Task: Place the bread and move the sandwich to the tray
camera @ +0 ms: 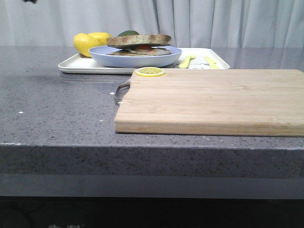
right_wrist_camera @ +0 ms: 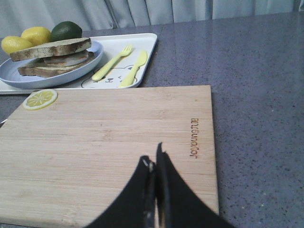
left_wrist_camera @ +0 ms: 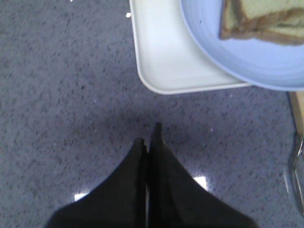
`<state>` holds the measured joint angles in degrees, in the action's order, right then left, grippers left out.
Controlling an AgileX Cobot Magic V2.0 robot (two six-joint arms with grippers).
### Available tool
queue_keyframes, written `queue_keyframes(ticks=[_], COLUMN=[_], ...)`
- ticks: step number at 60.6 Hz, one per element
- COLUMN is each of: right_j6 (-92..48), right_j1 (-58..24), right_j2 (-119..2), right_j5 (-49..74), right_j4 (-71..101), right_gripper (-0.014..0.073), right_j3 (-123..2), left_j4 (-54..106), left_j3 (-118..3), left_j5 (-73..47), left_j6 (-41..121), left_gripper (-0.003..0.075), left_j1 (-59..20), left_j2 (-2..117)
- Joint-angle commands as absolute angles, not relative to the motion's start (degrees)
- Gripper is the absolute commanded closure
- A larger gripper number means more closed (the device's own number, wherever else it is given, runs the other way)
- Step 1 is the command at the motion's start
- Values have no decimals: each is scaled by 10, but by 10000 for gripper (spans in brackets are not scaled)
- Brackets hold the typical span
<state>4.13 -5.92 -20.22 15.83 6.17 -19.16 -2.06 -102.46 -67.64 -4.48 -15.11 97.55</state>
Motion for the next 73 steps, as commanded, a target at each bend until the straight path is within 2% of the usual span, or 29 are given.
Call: queue_keyframes(ticks=[1,22,38,47,54,73], right_j6=[41,41,41,41,41,41], right_j1=[-60,-60,-60,-60,-60,-60], right_j2=[-205,-205,-205,-205,-205,-205], right_j5=[116,116,116,116,116,116], right_j4=[61,61,61,61,61,61], right_gripper=[645,645,645,645,645,645], right_j3=[-208,-208,-208,-208,-208,-208], left_j4=[-36,-47,-46,-67,-100,-92], left_j3=[-925,-546,-361,-307,-286,-282], left_j5=[-594,-392,-285,-288,-289,-267], left_j6=[-63,-71,-71,-78,-78,-78], left_gripper=[741,741,741,741,741,741], left_j1=[-143,-97,-97,-97,-97,-97], left_j2=[872,567,276,123,52,26])
